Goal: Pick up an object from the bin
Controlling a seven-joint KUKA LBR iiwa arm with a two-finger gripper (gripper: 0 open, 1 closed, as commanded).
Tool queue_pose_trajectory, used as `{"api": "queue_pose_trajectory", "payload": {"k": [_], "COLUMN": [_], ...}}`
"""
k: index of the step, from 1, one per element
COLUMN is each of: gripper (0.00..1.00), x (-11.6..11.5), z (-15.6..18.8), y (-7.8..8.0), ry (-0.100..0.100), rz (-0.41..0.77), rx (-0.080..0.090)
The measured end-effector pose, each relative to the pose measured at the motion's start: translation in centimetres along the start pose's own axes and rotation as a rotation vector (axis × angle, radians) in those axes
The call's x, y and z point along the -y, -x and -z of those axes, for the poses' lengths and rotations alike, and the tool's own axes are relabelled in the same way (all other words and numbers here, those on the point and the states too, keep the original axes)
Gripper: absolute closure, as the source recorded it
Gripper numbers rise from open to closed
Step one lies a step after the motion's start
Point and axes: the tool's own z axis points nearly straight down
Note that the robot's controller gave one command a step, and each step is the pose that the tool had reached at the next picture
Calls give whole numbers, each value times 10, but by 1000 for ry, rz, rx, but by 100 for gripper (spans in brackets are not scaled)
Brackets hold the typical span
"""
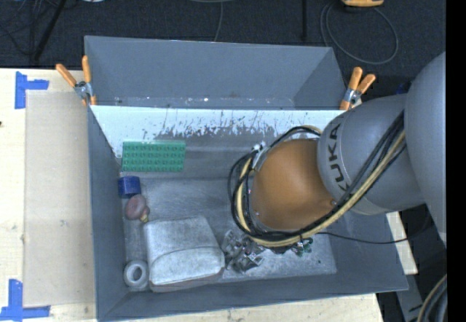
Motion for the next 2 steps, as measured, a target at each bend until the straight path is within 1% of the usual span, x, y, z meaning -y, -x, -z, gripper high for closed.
{"api": "queue_pose_trajectory", "payload": {"k": [1, 2], "gripper": [100, 100], "x": [10, 22], "z": [151, 61], "y": [4, -6], "ry": [0, 11], "rz": [33, -10], "rx": [13, -2]}}
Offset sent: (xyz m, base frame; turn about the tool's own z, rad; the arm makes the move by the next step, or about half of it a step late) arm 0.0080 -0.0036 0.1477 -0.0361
